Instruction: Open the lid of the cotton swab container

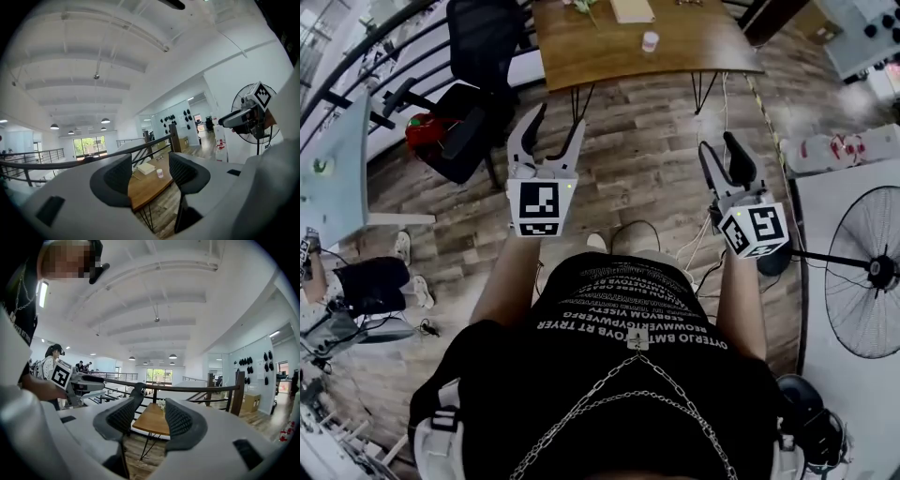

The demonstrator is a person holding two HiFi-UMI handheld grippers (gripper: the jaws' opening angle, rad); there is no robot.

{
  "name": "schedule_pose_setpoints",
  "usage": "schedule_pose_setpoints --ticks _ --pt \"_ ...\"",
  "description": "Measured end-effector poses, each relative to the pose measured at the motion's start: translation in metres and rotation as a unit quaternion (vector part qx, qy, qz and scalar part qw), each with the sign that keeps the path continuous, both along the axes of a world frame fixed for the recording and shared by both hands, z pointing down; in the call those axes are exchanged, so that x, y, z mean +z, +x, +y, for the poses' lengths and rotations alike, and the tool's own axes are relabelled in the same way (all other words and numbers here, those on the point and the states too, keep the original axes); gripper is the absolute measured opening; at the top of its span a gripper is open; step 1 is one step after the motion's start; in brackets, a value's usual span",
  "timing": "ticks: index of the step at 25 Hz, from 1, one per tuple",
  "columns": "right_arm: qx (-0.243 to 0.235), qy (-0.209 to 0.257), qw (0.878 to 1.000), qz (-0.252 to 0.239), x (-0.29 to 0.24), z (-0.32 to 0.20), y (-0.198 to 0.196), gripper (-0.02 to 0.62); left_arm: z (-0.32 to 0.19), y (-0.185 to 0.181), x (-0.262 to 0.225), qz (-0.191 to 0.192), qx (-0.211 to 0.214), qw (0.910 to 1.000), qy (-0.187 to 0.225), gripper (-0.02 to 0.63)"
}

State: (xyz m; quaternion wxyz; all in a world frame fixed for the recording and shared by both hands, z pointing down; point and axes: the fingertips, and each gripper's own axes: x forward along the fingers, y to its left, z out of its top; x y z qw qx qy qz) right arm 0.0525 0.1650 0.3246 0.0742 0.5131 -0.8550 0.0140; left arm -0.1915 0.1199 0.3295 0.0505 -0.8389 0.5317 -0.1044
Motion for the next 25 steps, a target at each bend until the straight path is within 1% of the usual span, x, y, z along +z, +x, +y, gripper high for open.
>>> schedule_pose_setpoints --ticks 2,4,6,8,10,12,16,20,25 --pt "0.006 0.004 1.0 0.005 -0.005 -0.001 -0.002 0.193 -0.003 -0.002 -0.004 0.007 0.006 0.9999 0.007 0.25" --pt "0.013 0.006 1.0 0.006 -0.006 -0.001 -0.001 0.193 -0.006 0.001 -0.004 0.017 0.017 0.9997 0.002 0.25" --pt "0.024 0.003 1.0 0.005 -0.004 0.0 0.005 0.193 -0.005 0.008 -0.002 0.013 0.027 0.9996 0.001 0.25" --pt "0.032 0.001 0.999 0.003 -0.002 0.001 0.01 0.193 0.0 0.015 -0.005 0.012 0.037 0.9992 0.008 0.25" --pt "0.036 0.001 0.999 0.001 -0.002 -0.003 0.013 0.193 0.002 0.017 -0.01 0.019 0.041 0.9988 0.019 0.249" --pt "0.034 0.003 0.999 0.001 -0.003 -0.008 0.009 0.193 0.001 0.014 -0.012 0.024 0.041 0.9986 0.023 0.249" --pt "0.018 0.008 1.0 -0.008 -0.007 -0.019 0.004 0.199 -0.005 0.006 -0.008 0.02 0.03 0.9992 0.018 0.249" --pt "0.001 0.018 1.0 -0.007 -0.01 -0.034 0.0 0.201 -0.016 -0.002 -0.007 0.015 0.016 0.9997 0.012 0.249" --pt "-0.001 0.009 1.0 -0.017 0.004 -0.054 0.008 0.201 -0.027 0.002 -0.001 0.015 0.011 0.9998 0.004 0.249"
